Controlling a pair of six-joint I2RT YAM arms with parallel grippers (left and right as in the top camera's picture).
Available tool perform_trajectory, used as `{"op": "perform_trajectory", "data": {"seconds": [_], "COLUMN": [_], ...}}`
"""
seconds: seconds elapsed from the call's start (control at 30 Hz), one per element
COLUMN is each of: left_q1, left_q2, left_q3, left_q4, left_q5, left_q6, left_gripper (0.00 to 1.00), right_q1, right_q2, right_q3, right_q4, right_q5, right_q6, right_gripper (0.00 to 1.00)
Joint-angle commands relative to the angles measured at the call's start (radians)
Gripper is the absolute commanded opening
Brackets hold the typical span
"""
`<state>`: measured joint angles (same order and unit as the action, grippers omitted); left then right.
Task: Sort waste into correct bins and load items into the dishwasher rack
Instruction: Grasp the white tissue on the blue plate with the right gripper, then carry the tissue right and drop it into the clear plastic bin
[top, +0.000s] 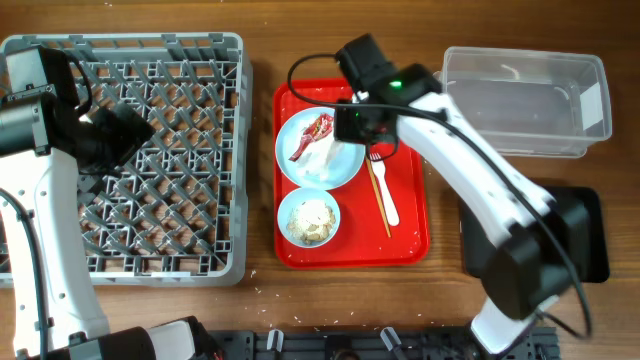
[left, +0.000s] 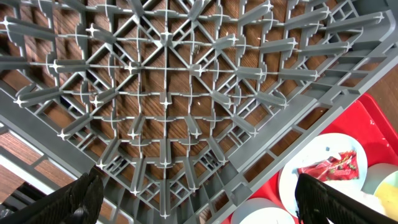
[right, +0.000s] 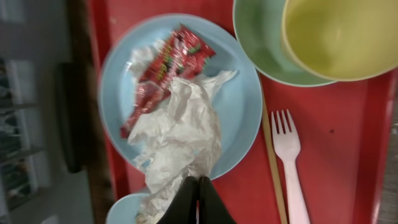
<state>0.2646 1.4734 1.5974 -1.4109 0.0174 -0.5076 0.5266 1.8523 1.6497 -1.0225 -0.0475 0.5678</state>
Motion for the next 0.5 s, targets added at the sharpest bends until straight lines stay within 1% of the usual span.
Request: {"op": "perform_trajectory", "data": {"seconds": [0.0,0.1,0.2,0.27,0.37,0.43,0.47], "left_q1": [0.004,0.004,0.004,0.004,0.004,0.004,0.004], "left_q2": [-0.003,-0.003,-0.003,-0.003,-0.003,-0.003,-0.003], "left_q3": [0.011,0.011,0.011,0.011,0.011,0.011,0.011], "left_q4": [0.000,0.000,0.000,0.000,0.000,0.000,0.000], "left_q5": [0.001,0.001,0.001,0.001,0.001,0.001,0.001], "left_q6": [-0.006,-0.006,-0.006,-0.006,-0.006,-0.006,-0.006], "left_gripper": [1.00,1.00,1.00,1.00,1.00,1.00,1.00], "right_q1": [-0.003,-0.010,-0.015,-0.051,-0.209,-0.385,-0.507], "right_q2": [-0.127,-0.200,-0.225,-0.253,-0.333,-0.380,-0.369], "right_q3": [0.015,0.015,0.016,0.016,0.016,0.016,0.012], "right_q4": [-0.003,-0.004,0.002,0.037,0.109,0.145,0.148], "right_q5": [0.027,0.084,0.099,0.186,0.181,0.158,0.159], "right_q6": [0.001,0.001,0.003,0.050,0.049,0.037,0.035], "right_gripper": [0.05,0.04,0.04,0.04,0.04,0.04,0.04]}}
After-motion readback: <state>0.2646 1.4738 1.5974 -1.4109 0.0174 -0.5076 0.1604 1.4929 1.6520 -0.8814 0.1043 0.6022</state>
